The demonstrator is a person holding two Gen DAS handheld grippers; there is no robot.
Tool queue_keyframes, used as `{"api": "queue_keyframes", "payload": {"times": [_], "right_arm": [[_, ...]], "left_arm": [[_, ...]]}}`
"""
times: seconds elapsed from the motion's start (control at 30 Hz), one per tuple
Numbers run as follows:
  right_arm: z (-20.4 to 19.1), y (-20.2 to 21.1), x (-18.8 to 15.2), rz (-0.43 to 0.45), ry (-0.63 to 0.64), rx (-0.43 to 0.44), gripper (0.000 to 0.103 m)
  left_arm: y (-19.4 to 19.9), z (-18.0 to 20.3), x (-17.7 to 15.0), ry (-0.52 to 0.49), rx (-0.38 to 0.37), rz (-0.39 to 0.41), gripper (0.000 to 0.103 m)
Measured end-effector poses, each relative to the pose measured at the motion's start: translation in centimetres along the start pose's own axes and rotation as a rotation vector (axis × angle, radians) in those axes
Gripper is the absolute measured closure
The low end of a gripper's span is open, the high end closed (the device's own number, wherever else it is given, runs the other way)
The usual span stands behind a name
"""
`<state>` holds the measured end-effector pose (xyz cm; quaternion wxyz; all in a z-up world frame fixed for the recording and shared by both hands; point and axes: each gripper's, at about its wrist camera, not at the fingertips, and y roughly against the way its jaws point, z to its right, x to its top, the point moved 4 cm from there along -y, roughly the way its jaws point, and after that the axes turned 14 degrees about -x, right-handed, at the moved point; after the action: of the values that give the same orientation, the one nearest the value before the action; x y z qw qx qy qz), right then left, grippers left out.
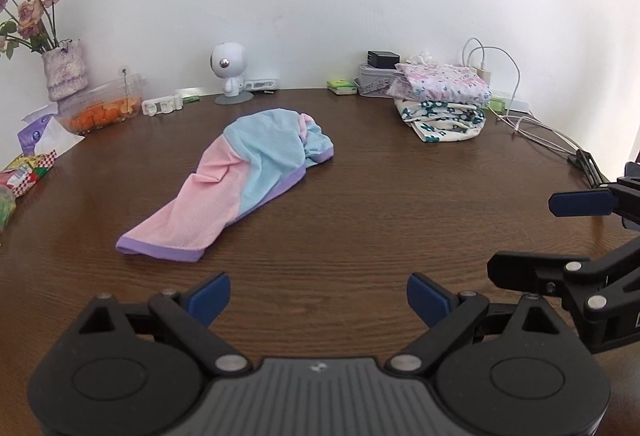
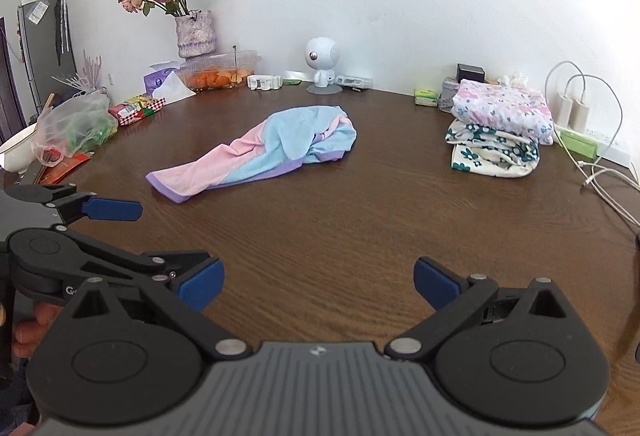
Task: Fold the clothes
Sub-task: 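Move both tools to the garment and close both on its fabric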
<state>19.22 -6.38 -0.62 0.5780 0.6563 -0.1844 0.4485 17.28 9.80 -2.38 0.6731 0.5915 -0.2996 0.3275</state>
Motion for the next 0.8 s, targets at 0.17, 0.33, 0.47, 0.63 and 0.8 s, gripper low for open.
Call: {"api": "queue_keyframes", "payload": {"times": [0.17, 0.33, 0.47, 0.63, 0.8], "right_arm": [[-0.5, -3.7, 3.2, 0.008, 0.004, 0.040, 0.000], [-1.0, -7.4, 6.4, 0.015, 0.007, 0.080, 0.000], [-1.7, -10.7, 8.9, 0.013, 0.014, 0.106, 0.000], [-3.2, -16.1, 11.9, -0.025, 0.013, 0.132, 0.000], [-3.5, -21.6, 13.9, -0.063, -0.024, 0.096, 0.000]], "left_arm": [[-1.4, -3.0, 2.1, 0.021, 0.045, 0.021, 0.008], [-3.2, -6.0, 4.5, 0.032, 0.082, 0.033, 0.008], [-5.5, -7.9, 6.1, 0.005, 0.086, 0.007, 0.011], [-9.1, -9.7, 7.0, 0.008, 0.050, -0.053, 0.019], [-12.1, -10.8, 8.0, 0.030, 0.046, -0.065, 0.023]]}}
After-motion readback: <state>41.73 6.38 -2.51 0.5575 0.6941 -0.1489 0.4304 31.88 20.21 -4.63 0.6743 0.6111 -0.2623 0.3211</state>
